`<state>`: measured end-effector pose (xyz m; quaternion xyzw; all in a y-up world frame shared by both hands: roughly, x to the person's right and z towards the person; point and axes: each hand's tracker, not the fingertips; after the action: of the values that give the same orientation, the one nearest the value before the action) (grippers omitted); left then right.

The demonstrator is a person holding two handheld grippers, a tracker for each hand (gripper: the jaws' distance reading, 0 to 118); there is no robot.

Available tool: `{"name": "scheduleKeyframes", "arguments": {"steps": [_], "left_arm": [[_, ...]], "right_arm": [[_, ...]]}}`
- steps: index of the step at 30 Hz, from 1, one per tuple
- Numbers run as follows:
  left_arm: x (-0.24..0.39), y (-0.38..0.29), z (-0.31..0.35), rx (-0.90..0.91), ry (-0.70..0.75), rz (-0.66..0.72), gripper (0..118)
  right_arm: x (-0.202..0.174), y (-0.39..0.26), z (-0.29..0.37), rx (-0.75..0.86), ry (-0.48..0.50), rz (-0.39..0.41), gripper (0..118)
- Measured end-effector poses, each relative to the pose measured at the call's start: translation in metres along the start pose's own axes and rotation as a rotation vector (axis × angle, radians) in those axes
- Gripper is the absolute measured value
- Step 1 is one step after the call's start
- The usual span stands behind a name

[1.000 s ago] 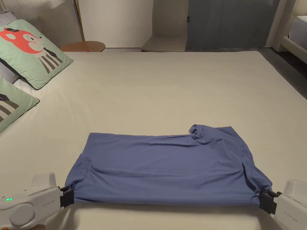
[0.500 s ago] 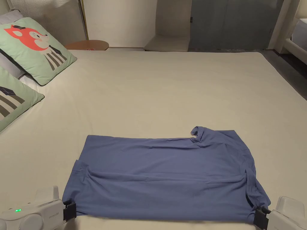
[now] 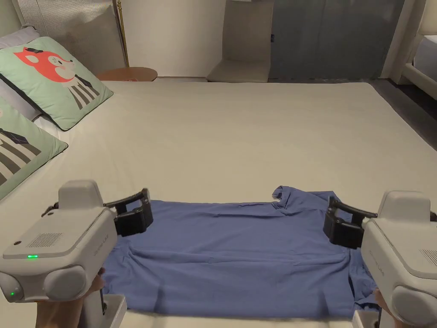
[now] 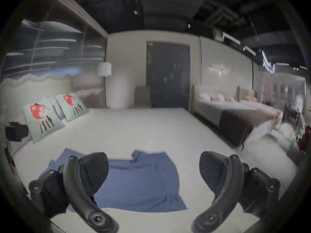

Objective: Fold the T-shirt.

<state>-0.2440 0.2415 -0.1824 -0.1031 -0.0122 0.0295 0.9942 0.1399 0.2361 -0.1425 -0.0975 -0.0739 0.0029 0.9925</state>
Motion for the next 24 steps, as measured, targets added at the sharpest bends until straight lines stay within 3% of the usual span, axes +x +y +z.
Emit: {"name": "scheduleKeyframes", "arguments": {"steps": [4,6,9,11,12,13,20,24], "left_arm": [[0.02,0.009,0.007,0.141,-0.004,-0.052,108],[0.028,0.009,0.008,0.168,0.004,-0.073,106],[0.035,0.004,0.005,0.177,0.025,-0.078,94],[0.035,0.002,0.004,0.181,0.0,-0.074,53],[0.035,0.0,0.002,0.177,-0.013,-0.071,23],[0.035,-0.001,-0.001,0.175,-0.013,-0.067,1],[0.029,-0.011,-0.021,0.125,-0.011,-0.071,0],[0.016,-0.01,-0.061,-0.014,-0.017,-0.078,0]], "right_arm": [[-0.013,0.014,0.009,0.116,-0.028,0.039,111],[-0.017,0.016,0.011,0.131,-0.04,0.036,105],[-0.019,0.016,0.011,0.16,-0.031,0.033,60],[-0.019,0.015,0.009,0.155,-0.024,0.033,24],[-0.019,0.013,0.007,0.156,-0.023,0.032,8],[-0.02,0.012,0.004,0.158,-0.023,0.034,1],[-0.021,0.009,-0.007,0.149,-0.014,0.047,0],[-0.022,0.012,-0.022,0.142,-0.008,0.044,0]]}}
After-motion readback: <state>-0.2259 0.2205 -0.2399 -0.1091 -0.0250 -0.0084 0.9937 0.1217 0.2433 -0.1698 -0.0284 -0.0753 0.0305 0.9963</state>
